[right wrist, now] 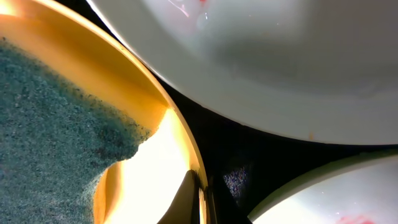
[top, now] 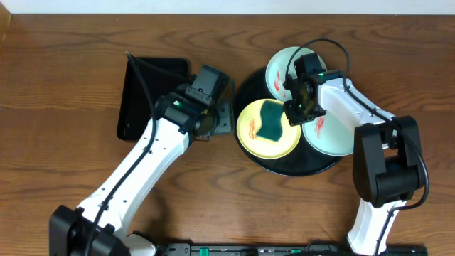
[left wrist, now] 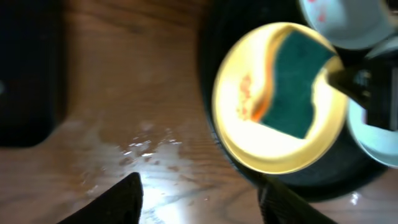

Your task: Clean dirty plates on tray and stack at the side

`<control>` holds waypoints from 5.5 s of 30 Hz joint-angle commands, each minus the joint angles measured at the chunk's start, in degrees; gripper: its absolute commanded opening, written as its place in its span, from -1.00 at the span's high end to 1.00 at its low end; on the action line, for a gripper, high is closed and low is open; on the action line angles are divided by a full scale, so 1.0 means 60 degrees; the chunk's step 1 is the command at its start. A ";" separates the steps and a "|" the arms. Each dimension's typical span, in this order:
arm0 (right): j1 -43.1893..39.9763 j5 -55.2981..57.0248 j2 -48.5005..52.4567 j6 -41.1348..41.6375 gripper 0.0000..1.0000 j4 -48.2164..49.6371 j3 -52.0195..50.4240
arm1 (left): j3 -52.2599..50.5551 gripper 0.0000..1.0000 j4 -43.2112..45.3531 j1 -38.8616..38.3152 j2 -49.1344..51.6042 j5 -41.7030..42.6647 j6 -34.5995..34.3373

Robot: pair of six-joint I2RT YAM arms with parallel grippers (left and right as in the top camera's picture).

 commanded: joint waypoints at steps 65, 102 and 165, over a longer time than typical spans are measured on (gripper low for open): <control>0.0783 -0.0991 0.0255 -0.0681 0.97 -0.0062 -0.0011 | 0.0324 -0.48 0.3901 -0.1005 0.4175 0.1144 0.1821; 0.0783 -0.0987 0.0255 -0.0645 0.98 -0.0102 -0.0011 | 0.0226 0.79 0.2761 -0.0994 0.4743 -0.0619 0.1038; 0.0765 -0.0820 0.0255 0.3931 0.98 0.0131 -0.0011 | -0.1118 0.83 0.3683 -0.0455 0.3384 -0.0510 -0.3453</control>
